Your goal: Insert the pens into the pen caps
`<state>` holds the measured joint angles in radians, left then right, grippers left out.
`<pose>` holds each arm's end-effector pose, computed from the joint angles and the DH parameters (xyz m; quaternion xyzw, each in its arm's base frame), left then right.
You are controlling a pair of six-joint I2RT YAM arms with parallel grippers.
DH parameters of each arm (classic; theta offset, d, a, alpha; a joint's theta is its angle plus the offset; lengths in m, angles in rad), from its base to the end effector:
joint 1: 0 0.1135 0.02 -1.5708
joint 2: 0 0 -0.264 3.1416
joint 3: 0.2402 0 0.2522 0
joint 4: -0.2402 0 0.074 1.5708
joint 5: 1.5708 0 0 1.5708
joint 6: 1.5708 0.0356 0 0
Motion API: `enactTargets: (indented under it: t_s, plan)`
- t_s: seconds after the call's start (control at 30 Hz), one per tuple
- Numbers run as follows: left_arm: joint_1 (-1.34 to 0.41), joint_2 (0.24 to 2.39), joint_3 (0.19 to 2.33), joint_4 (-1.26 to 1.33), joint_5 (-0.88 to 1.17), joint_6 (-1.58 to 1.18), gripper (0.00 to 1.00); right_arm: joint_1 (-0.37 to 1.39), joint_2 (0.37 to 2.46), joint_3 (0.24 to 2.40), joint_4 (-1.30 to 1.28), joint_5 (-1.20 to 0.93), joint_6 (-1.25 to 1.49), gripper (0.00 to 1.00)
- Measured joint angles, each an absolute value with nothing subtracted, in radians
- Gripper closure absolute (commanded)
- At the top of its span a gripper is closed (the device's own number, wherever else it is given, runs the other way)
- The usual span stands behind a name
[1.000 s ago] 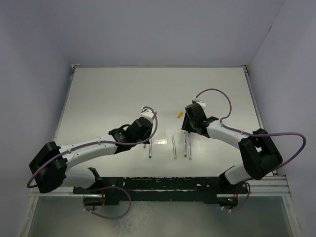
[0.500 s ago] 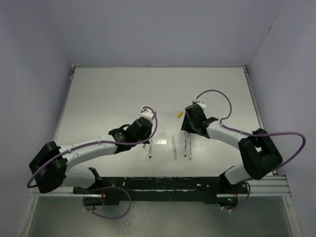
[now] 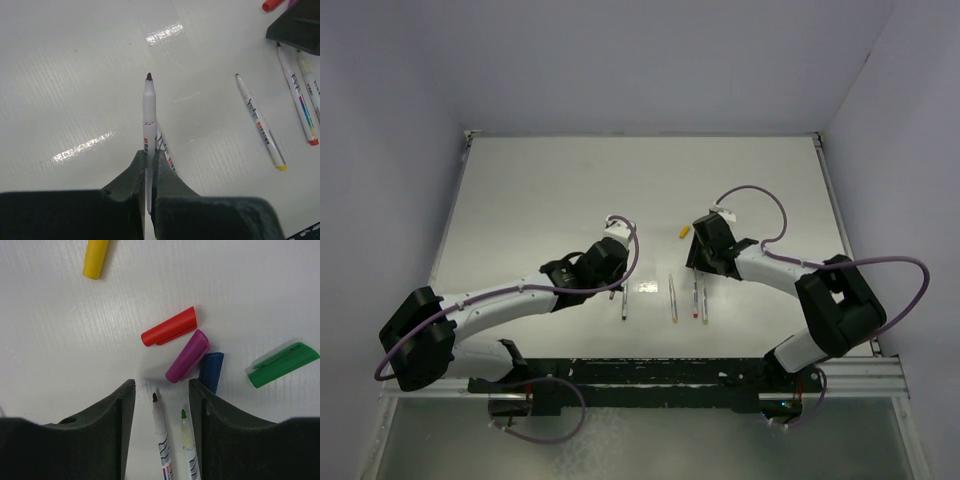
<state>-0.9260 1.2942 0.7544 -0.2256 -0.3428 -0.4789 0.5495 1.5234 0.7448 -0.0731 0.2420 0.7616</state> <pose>0.1697 -0.2057 0.2185 0.1358 0.8988 -0.1297 0.3961 0.2565 0.1471 0.1662 0.1406 0.9195 0.1234 0.3458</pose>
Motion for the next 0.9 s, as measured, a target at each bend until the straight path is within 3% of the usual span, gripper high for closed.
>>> enactTargets:
  t_s: [0.53,0.73,0.9]
  plan:
    - [-0.926,1.294,0.754,-0.226,-0.345,-0.479,1.00,0.550,1.547,0.772,-0.119,0.313,0.788,0.47]
    - [-0.926,1.295,0.754,-0.226,-0.345,-0.479,1.00,0.550,1.584,0.813,-0.157,0.358,0.791,0.51]
    - [-0.926,1.296,0.754,-0.226,-0.345,-0.479,1.00,0.550,1.605,0.832,-0.176,0.383,0.790,0.60]
